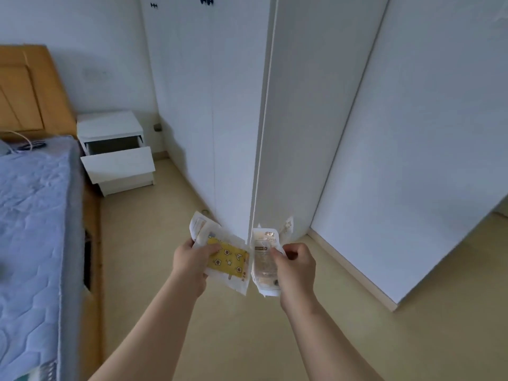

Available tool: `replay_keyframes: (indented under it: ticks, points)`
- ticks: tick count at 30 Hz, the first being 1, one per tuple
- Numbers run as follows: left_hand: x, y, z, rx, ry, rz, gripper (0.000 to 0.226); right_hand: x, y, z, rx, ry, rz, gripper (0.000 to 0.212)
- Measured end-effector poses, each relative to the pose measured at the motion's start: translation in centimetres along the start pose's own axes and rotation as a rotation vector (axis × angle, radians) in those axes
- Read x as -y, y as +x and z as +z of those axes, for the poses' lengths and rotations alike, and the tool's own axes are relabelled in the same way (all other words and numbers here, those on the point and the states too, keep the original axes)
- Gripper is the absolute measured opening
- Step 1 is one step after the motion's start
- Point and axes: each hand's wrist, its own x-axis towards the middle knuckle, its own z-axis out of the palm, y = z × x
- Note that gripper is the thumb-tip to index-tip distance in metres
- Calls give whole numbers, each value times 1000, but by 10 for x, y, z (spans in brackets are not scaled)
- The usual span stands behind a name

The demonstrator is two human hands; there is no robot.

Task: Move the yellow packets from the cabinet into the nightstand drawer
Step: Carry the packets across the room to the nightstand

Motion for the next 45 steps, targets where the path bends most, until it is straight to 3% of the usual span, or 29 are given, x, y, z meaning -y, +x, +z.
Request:
replay_keyframes:
  ticks: [11,18,25,32,45]
  points:
    - [-114,225,27,-259,-74,78,23,50,216,212,330,-87,-29,19]
    - [-173,334,4,-449,-163,69,21,67,287,343,525,-148,-8,18]
    - [-240,473,-48,-518,-247,50,20,65,356,509,614,-218,-11,16]
    - [-361,633,-123,-532,-306,91,30,100,410,710,672,-205,-24,17]
    - [-483,880,-200,-630,-313,62,40,104,532,983,761,-277,5,20]
